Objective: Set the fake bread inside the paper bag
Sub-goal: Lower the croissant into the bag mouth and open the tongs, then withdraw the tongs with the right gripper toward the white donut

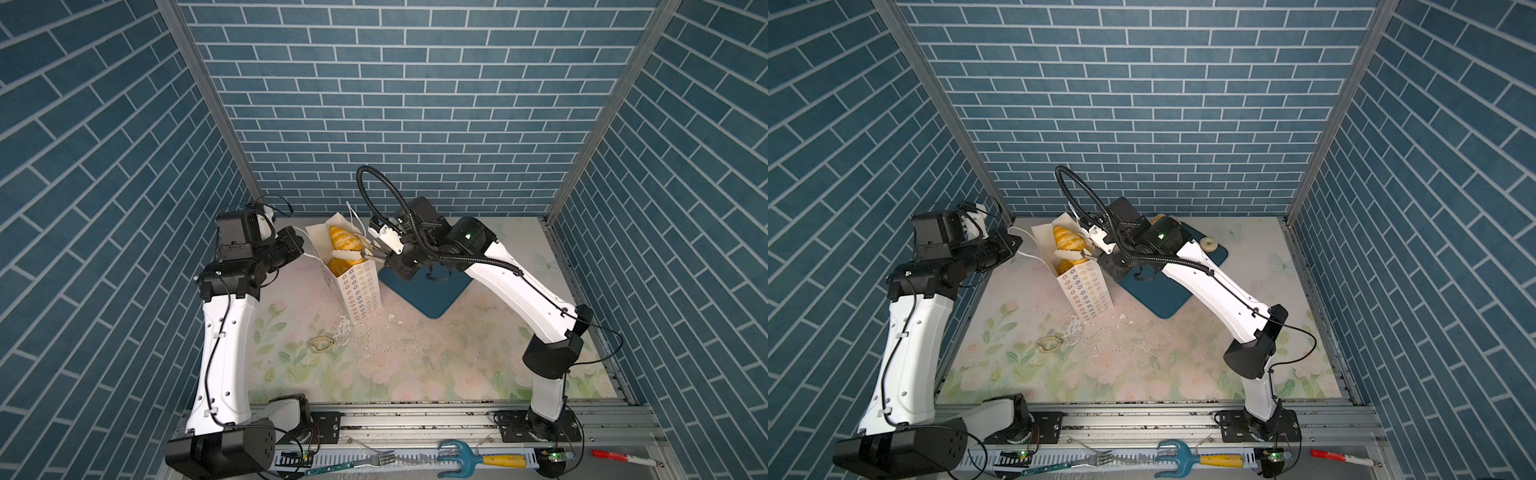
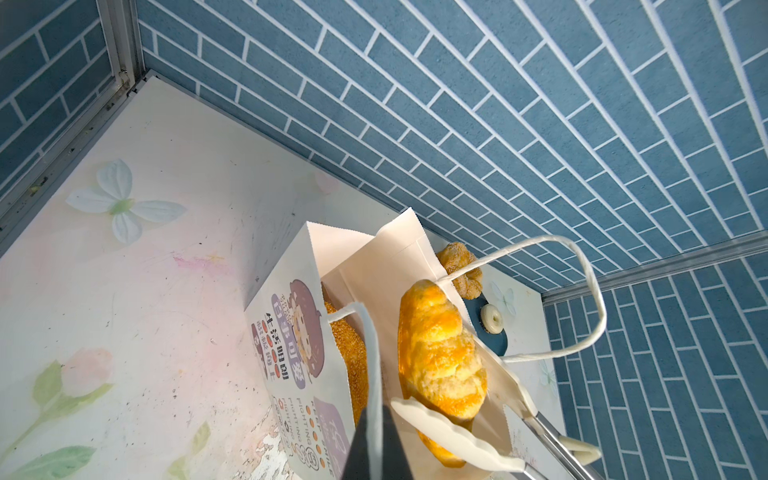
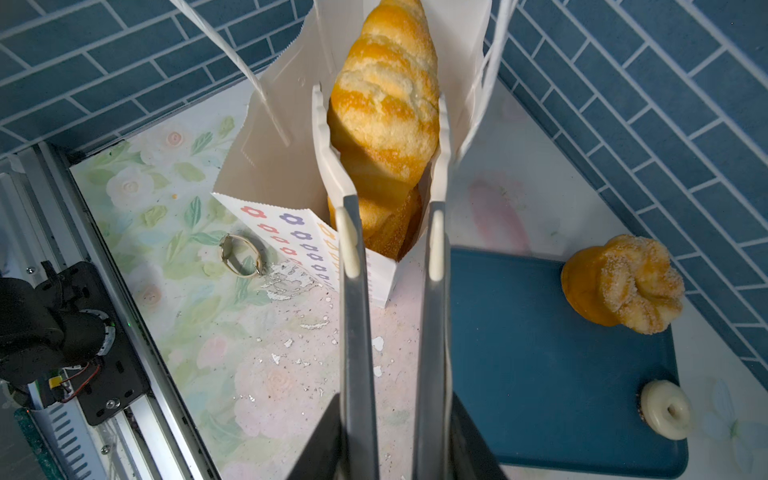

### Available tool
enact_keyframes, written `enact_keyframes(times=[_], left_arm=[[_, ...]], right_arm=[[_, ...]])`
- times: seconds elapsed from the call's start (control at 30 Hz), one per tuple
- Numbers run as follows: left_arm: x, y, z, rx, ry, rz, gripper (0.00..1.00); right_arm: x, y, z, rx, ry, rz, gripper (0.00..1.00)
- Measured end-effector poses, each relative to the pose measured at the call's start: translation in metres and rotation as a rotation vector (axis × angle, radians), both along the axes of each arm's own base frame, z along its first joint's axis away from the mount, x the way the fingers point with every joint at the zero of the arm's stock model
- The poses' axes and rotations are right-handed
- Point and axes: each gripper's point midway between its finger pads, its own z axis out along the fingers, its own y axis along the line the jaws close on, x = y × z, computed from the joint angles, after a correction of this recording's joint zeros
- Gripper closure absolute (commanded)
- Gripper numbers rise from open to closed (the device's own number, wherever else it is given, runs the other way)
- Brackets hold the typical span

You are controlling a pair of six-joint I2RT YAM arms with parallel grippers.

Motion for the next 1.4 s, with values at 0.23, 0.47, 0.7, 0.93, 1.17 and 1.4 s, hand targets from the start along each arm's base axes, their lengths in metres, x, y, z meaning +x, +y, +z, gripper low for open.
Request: enact_keyframes(times=[0.23,0.47,0.7,0.93,1.17,1.4], left_arm=[[0.0,-0.001,0.0,-0.004,-0.002,-0.006,1.0],[0.0,-0.001,0.001,-0.005,-0.002,-0.008,1.0],[0.0,-0.001,0.001,-0.004,-0.002,-0.008,1.0],[-0.002,-0.002,0.002,-0.004,-0.006,-0.008,1.0],[-0.002,-0.002,0.003,-0.004,-0.009,-0.009,1.0],[-0.002,-0.002,0.003,-0.004,-0.009,-0.009,1.0]], right_arm=[[-0.003,0.002,0.009,0.009,-0.022,0.003,0.52],[-0.007,0.002,0.02,0.032,-0.045,0.007,0.52],[-0.012,-0.013,0.063,0.12,-0.123,-0.011,0.52],[-0.019,-0.052,0.117,0.23,-0.242,-0.067,0.53],[0.016,-0.12,0.126,0.238,-0.288,-0.286,0.53],[0.065,-0.212,0.077,0.127,-0.232,-0.628,0.53]])
